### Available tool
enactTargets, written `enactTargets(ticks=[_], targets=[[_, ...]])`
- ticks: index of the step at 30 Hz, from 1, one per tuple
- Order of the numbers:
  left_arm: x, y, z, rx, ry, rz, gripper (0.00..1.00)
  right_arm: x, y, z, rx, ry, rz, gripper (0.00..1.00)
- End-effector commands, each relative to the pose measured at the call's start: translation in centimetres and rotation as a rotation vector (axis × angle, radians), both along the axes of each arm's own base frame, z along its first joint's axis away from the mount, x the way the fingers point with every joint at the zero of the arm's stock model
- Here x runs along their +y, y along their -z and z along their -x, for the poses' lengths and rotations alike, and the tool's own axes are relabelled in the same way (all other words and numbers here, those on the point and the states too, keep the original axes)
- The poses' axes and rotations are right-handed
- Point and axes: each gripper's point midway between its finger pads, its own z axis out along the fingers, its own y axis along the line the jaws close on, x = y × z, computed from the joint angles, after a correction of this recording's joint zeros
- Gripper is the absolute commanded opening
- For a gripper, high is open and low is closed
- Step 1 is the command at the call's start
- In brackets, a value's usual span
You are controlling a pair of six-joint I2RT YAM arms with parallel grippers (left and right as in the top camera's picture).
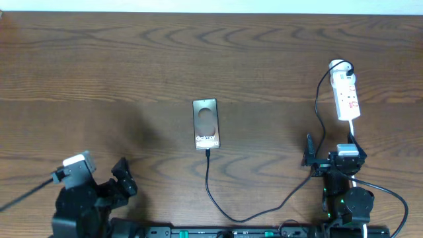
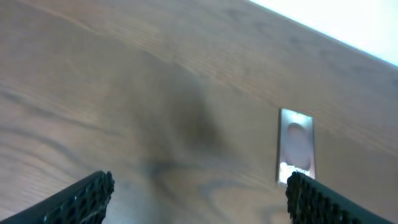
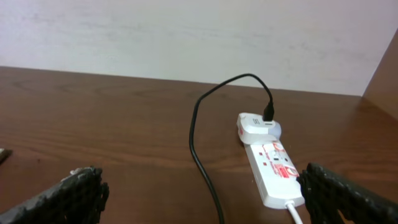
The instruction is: Plug charger to phone and switch on socket
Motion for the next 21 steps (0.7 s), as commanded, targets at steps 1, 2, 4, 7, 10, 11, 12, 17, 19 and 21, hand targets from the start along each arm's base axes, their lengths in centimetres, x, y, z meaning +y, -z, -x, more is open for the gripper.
enactTargets(ticks=[1,2,4,7,10,11,12,17,19,21], targets=[[-0.2,1.4,-1.8,-0.13,-0.022,0.062,0.91,0.1,0.0,0.0,-0.001,-0.001,-0.013,0.99],[-0.2,1.6,-2.3,-0.157,-0.022,0.071,0.91,0.1,0.0,0.0,-0.001,-0.001,-0.012,0.99],[-0.5,2.4,-4.4,-0.24,-0.005,0.09,0.91,0.1,0.0,0.0,-0.001,-0.001,-0.013,0.99],[-0.9,3.3,-6.5,-0.323,0.021,0.109,0.91,0.1,0.0,0.0,-0.001,-0.001,-0.012,0.99],[-0.9,4.2,-8.1,-0.421,0.045,0.09,0.91,0.1,0.0,0.0,-0.001,-0.001,-0.013,0.99],[-0.9,4.7,-8.4,-0.444,0.058,0.072,0.91,0.1,0.0,0.0,-0.001,-0.001,-0.013,0.99],[-0.9,5.3,-8.5,-0.454,0.066,0.06,0.91,0.1,0.0,0.0,-0.001,-0.001,-0.013,0.99],[-0.5,6.9,-8.7,-0.485,0.062,0.026,0.91,0.1,0.0,0.0,-0.001,-0.001,-0.013,0.99],[-0.5,6.9,-8.8,-0.504,0.078,-0.02,0.91,0.1,0.0,0.0,-0.001,-0.001,-0.013,0.99],[-0.4,6.8,-9.0,-0.531,0.099,-0.081,0.91,0.1,0.0,0.0,-0.001,-0.001,-0.013,0.99]])
